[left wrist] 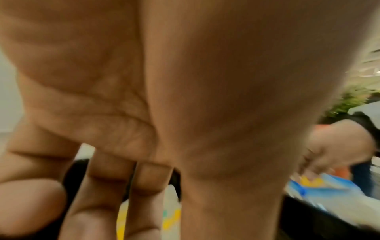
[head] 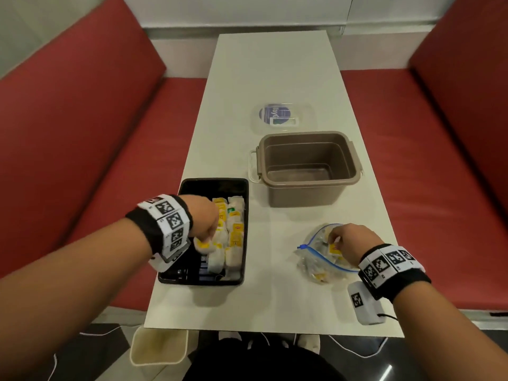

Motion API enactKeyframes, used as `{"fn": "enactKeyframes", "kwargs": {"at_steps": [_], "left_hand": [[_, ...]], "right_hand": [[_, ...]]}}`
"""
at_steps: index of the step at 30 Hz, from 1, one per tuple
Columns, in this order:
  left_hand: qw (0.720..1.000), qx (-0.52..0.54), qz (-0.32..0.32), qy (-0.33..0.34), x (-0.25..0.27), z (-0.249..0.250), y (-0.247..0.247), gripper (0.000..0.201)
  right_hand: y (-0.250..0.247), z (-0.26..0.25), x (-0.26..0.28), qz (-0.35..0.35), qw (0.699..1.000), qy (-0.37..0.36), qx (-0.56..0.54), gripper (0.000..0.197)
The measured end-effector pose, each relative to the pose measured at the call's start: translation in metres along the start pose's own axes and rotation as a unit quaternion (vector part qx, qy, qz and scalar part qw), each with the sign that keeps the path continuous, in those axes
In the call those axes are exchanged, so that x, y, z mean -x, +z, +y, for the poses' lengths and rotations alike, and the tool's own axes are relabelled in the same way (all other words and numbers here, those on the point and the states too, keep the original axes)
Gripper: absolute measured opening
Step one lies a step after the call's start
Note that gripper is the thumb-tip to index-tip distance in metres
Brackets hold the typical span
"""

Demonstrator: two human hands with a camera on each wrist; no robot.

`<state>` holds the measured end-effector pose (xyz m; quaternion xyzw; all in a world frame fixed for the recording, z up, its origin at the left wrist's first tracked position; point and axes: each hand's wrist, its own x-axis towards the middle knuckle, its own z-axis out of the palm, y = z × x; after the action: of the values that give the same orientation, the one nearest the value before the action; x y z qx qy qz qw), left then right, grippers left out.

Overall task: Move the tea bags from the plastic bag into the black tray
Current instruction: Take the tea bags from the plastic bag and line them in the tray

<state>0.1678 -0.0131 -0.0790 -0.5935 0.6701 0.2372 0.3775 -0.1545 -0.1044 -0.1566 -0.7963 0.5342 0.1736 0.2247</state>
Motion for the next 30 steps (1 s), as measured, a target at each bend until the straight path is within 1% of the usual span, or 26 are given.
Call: {"fn": "enactKeyframes", "kwargs": {"at_steps": [3,5,6,8,11,13,15,17,18,21,24,27,30], "left_hand": [[0.991,-0.066,-0.091,0.07,-0.016,0.014,0.007,0.027],[0.982,-0.086,-0.128,0.108,-0.026,0.022,0.013,0.027],[0.978,-0.09,-0.139,0.124,-0.031,0.025,0.016,0.026],[0.973,-0.087,-0.146,0.156,-0.041,0.029,0.022,0.026],[0.965,-0.105,-0.153,0.186,-0.053,0.034,0.031,0.027],[0.964,-0.13,-0.136,0.189,-0.06,0.037,0.035,0.026],[0.968,-0.133,-0.116,0.176,-0.062,0.04,0.033,0.026],[0.971,-0.132,-0.103,0.169,-0.065,0.041,0.031,0.027],[0.971,-0.136,-0.101,0.168,-0.067,0.041,0.03,0.027],[0.966,-0.174,-0.104,0.158,-0.071,0.042,0.031,0.03],[0.966,-0.208,-0.099,0.117,-0.068,0.047,0.03,0.03],[0.978,-0.167,-0.072,0.106,-0.055,0.046,0.016,0.037],[0.989,-0.096,-0.042,0.105,-0.034,0.039,-0.008,0.036]], "right_hand": [[0.004,-0.001,0.003,-0.004,1.0,0.025,0.01,0.026],[0.008,-0.001,0.005,-0.009,0.999,0.038,0.011,0.026],[0.01,-0.001,0.006,-0.01,0.999,0.044,0.009,0.024],[0.013,0.0,0.01,0.0,0.998,0.062,0.0,0.014],[0.019,0.002,0.014,0.019,0.996,0.085,-0.019,0.017],[0.02,0.003,0.017,0.022,0.995,0.091,-0.025,0.015],[0.021,0.002,0.018,0.033,0.995,0.092,-0.036,0.015],[0.02,0.001,0.02,0.031,0.994,0.093,-0.043,0.01],[0.021,0.0,0.02,0.027,0.994,0.093,-0.046,0.009],[0.021,-0.002,0.018,0.022,0.994,0.097,-0.051,0.014],[0.021,-0.004,0.02,0.023,0.994,0.095,-0.038,0.013],[0.017,-0.003,0.023,0.032,0.994,0.097,-0.048,0.018],[0.012,0.005,0.024,0.063,0.988,0.092,-0.108,0.017]]}}
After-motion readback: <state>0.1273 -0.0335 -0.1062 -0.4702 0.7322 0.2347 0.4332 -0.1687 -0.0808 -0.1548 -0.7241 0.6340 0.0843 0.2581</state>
